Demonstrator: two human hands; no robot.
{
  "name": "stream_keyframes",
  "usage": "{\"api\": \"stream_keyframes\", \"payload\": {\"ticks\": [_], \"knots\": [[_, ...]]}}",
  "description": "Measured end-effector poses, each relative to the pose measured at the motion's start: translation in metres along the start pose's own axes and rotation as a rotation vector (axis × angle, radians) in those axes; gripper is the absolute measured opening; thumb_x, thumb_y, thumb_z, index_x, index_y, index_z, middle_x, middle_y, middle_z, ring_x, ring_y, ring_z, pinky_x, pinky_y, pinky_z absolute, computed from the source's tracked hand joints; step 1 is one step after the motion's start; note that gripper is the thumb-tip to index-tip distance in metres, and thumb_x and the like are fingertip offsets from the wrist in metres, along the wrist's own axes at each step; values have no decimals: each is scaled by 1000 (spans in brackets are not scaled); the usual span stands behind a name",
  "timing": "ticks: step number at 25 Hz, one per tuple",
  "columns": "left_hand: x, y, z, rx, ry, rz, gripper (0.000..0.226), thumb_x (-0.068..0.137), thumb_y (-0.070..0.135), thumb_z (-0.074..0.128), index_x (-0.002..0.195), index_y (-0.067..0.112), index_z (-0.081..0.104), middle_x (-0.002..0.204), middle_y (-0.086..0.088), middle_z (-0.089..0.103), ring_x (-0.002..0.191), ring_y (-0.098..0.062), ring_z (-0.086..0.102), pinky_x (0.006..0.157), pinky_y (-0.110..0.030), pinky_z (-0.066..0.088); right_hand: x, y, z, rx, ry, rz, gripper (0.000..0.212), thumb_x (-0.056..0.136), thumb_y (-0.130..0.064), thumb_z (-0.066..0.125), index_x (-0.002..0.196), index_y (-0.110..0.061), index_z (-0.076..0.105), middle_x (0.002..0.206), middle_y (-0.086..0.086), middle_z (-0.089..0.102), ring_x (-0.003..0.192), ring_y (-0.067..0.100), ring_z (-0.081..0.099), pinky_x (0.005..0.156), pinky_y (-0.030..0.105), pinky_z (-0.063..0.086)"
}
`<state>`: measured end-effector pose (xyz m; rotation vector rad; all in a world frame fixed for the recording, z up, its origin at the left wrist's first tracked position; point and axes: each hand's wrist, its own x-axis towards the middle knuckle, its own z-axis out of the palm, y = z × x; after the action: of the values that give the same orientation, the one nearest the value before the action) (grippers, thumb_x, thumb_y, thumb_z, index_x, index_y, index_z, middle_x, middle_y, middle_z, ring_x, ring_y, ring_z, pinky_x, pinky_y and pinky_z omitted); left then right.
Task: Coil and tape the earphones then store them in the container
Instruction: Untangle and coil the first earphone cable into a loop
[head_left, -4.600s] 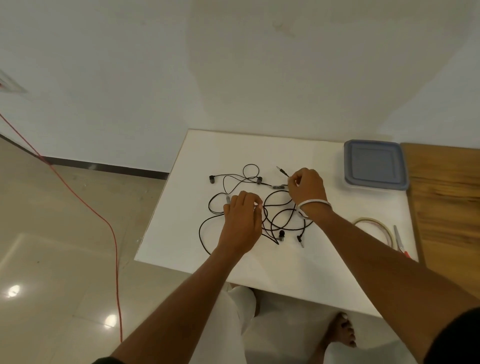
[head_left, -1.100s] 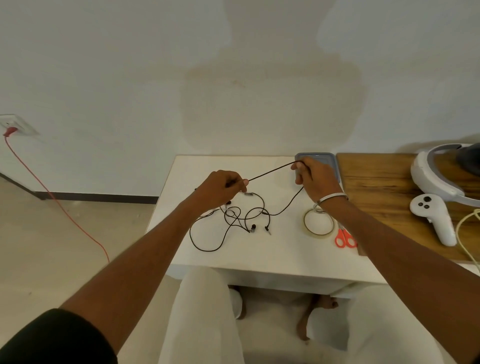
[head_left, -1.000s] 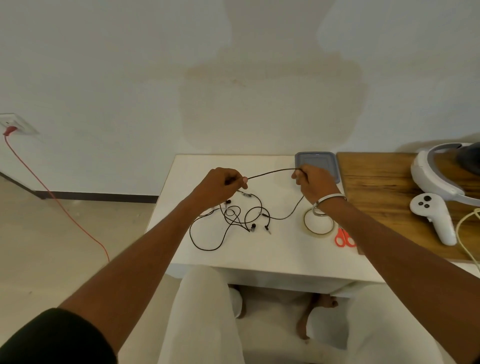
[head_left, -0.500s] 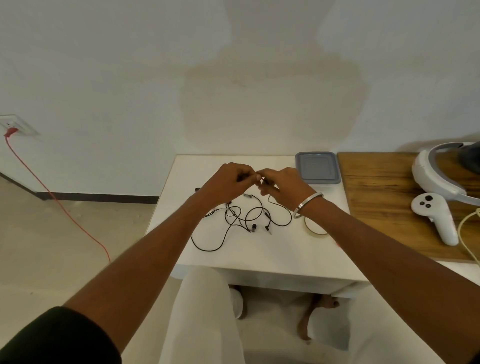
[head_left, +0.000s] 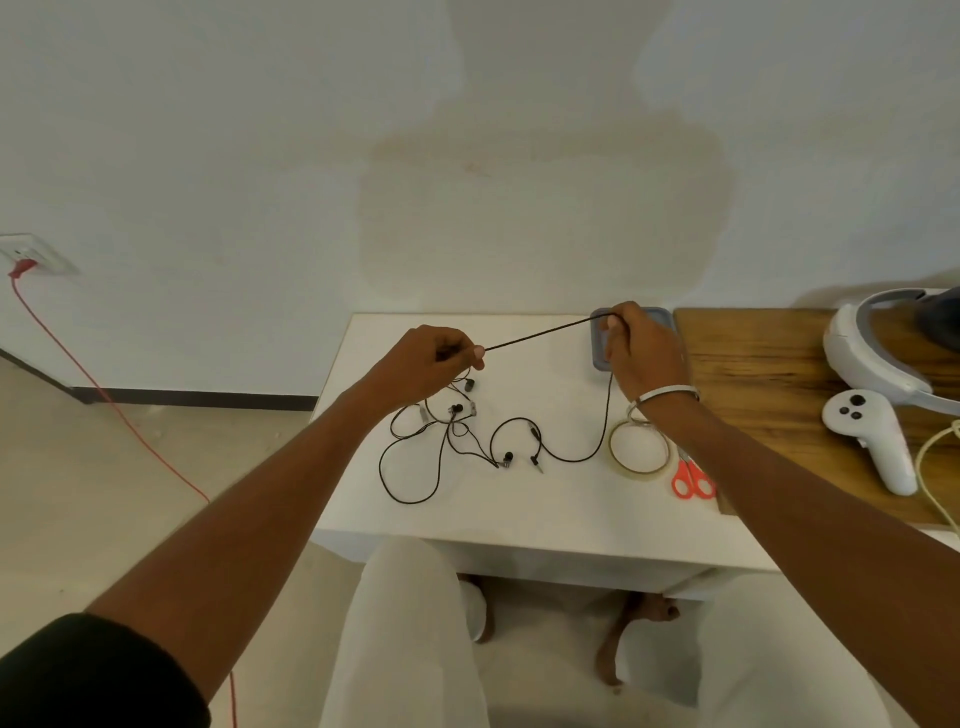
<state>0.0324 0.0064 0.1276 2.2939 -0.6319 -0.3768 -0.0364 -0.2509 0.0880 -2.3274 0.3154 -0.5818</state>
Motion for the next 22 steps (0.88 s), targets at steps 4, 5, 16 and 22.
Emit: {"api": "stream_keyframes", "payload": {"ticks": [4, 5, 16, 22], "knots": [[2, 6, -1, -6, 15, 36, 25, 95, 37, 57, 86, 18, 72, 54, 0, 41, 42, -7, 30, 44, -11, 27, -2, 6, 5, -176, -246, 172, 16, 94, -15, 44, 91, -16, 59, 89, 1, 61, 85, 27, 61, 89, 48, 45], [2, 9, 0, -4, 15, 45, 25, 95, 36, 58, 87, 18, 72, 55, -1, 41, 42, -7, 31, 45, -11, 27, -3, 4, 8, -213, -336, 205, 14, 91, -15, 47, 96, -19, 59, 103, 5, 61, 95, 28, 60, 93, 48, 44], [15, 28, 5, 7, 2, 149, 22, 92, 38, 61, 86, 20, 73, 64, -9, 59, 52, -8, 38, 53, -22, 34, -3, -50, 18, 99, -435, -276, 20, 97, -27, 46, 95, -20, 65, 64, -4, 67, 59, 1, 58, 69, 25, 43], [9, 21, -3, -2, 8, 106, 27, 93, 41, 58, 83, 21, 73, 51, -3, 41, 45, -10, 30, 49, -22, 31, 2, -31, 5, 293, -170, -120, 19, 97, -21, 45, 89, -17, 62, 62, 5, 62, 60, 17, 60, 58, 20, 44]]}}
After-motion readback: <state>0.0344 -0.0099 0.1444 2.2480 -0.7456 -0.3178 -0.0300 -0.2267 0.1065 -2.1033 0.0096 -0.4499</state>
